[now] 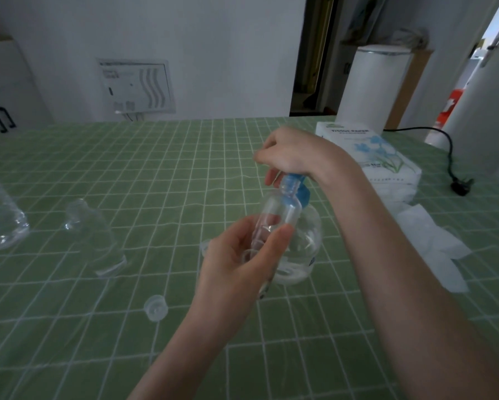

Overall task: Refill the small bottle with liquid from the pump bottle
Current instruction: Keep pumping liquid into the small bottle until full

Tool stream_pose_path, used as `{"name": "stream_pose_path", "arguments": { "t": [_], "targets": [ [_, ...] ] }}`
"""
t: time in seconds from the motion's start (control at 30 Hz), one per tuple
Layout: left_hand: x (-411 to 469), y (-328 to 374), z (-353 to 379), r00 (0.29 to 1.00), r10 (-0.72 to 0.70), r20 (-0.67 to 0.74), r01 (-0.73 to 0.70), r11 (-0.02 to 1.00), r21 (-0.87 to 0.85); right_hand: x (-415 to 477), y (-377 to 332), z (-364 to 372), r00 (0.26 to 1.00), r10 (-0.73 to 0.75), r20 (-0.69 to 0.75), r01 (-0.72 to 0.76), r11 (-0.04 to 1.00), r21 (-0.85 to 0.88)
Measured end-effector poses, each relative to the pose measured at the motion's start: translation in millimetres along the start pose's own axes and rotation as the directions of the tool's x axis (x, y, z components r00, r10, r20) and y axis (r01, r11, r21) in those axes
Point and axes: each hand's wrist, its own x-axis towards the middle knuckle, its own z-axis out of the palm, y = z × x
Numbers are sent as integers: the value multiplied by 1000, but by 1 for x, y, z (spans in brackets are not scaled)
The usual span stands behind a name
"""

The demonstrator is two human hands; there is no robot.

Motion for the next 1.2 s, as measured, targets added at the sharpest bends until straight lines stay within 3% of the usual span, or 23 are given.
{"name": "stream_pose_path", "arguments": {
  "t": [0.37, 0.7, 1.2],
  "targets": [
    [0, -4, -2, 999, 13, -36, -11, 998, 69, -1, 6, 10, 998, 42, 36, -43, 998, 40],
    [1, -2, -2, 1000, -4, -3, 4, 998, 55, -2, 2, 0, 999, 2, -42, -2, 1000, 6],
    [0, -4, -3, 1000, -11, -10, 11, 999, 41, -1, 6, 9, 999, 31, 22, -31, 999, 24]
  ]
}}
